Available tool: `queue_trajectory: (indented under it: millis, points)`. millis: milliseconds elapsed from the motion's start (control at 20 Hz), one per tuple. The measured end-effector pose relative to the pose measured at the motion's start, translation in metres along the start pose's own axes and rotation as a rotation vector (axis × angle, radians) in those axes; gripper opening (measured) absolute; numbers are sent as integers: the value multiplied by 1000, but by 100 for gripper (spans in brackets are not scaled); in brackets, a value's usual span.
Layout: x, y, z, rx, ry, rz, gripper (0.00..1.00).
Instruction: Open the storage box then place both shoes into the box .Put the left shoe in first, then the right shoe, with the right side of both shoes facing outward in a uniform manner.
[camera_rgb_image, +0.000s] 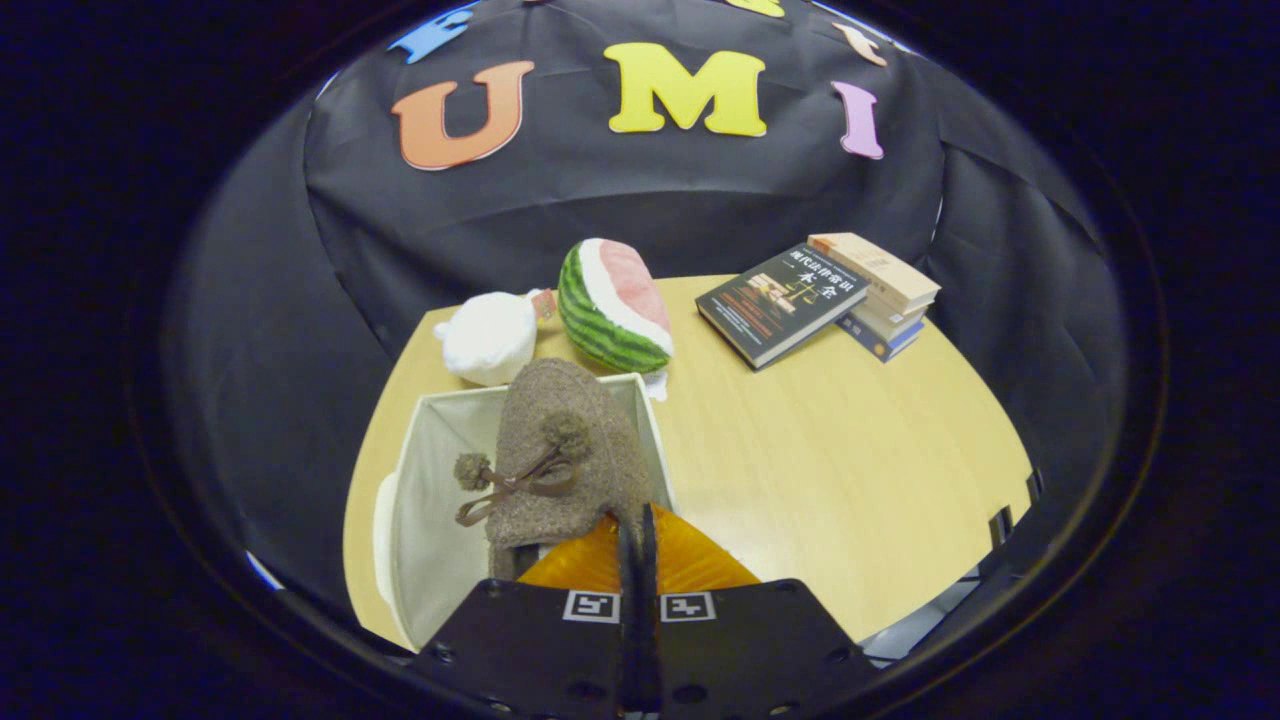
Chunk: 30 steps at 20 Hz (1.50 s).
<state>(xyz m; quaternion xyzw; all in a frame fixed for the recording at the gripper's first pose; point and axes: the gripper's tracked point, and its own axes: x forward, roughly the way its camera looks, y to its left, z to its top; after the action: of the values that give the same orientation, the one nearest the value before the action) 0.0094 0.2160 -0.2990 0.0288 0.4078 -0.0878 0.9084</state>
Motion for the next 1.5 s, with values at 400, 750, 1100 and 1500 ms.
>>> queue_trajectory:
  millis: [400,750,1100,1500]
  points:
    - [17,6,-8,-47,7,-19,15]
    - [2,5,11,-44,-56,25,20]
    - [-56,-26,39,-16,-166,93,84]
    - [-150,-123,95,-34,-416,80,99]
